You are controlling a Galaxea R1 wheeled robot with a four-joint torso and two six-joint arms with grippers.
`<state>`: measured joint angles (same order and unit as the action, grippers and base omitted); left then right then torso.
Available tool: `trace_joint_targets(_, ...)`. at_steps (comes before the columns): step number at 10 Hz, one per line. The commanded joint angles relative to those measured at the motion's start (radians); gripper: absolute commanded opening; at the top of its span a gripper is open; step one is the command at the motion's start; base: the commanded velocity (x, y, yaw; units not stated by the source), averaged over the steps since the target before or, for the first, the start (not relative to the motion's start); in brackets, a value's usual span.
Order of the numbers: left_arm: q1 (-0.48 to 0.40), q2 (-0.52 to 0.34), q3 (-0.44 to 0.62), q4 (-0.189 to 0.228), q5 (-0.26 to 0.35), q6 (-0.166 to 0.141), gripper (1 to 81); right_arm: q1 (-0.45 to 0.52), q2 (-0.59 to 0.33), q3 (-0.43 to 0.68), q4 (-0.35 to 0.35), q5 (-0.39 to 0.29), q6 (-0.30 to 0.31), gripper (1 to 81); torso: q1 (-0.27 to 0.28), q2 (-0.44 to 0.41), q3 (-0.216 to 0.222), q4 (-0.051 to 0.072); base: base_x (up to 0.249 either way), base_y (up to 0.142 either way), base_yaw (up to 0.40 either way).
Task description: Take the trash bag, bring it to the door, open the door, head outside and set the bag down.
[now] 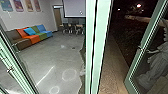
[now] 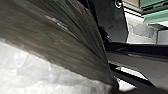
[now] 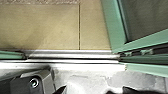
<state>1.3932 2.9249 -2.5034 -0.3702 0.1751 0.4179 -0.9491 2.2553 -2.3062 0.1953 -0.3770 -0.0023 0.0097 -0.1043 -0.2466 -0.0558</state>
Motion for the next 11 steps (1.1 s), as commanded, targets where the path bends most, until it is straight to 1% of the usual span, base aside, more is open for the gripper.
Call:
trace_joint_targets(1,-0.042,-0.007,0.015,-0.001,0.078,0.007,1.0,-0.118,0.075,0.122,0.07,0.062,-0.028,81.1,0.0,0.0,0.0,0.0,0.0,0.0,0.0)
trace_joint_targets(2,-0.042,-0.009,0.015,-0.001,0.077,0.007,1.0,-0.176,0.115,0.136,0.07,0.097,-0.053,81.1,0.0,0.0,0.0,0.0,0.0,0.0,0.0)
trace_joint_targets(3,-0.042,-0.007,0.015,0.001,0.075,0.007,1.0,-0.231,0.155,0.139,0.07,0.141,-0.064,81.1,0.0,0.0,0.0,0.0,0.0,0.0,0.0)
trace_joint_targets(4,-0.041,-0.004,0.015,0.004,0.073,0.007,1.0,-0.294,0.199,0.152,0.062,0.209,-0.074,81.1,0.0,0.0,0.0,0.0,0.0,0.0,0.0)
trace_joint_targets(5,-0.039,-0.003,0.015,0.004,0.072,0.007,1.0,-0.339,0.242,0.157,0.061,0.265,-0.102,81.1,0.0,0.0,0.0,0.0,0.0,0.0,0.0)
trace_joint_targets(6,-0.038,-0.002,0.012,0.004,0.072,0.007,1.0,-0.385,0.275,0.156,0.061,0.299,-0.131,81.1,0.0,0.0,0.0,0.0,0.0,0.0,0.0)
trace_joint_targets(7,-0.036,-0.006,0.012,0.004,0.07,0.007,1.0,-0.415,0.305,0.162,0.061,0.349,-0.146,81.1,0.0,0.0,0.0,0.0,0.0,0.0,0.0)
trace_joint_targets(9,-0.035,-0.007,0.008,0.004,0.06,0.007,1.0,-0.465,0.341,0.182,0.049,0.383,-0.18,81.1,0.0,0.0,0.0,0.0,0.0,0.0,0.0)
trace_joint_targets(11,-0.035,-0.007,0.005,0.004,0.057,0.007,1.0,-0.492,0.381,0.179,0.024,0.394,-0.182,81.1,-0.001,0.0,0.0,0.0,0.0,0.0,0.0)
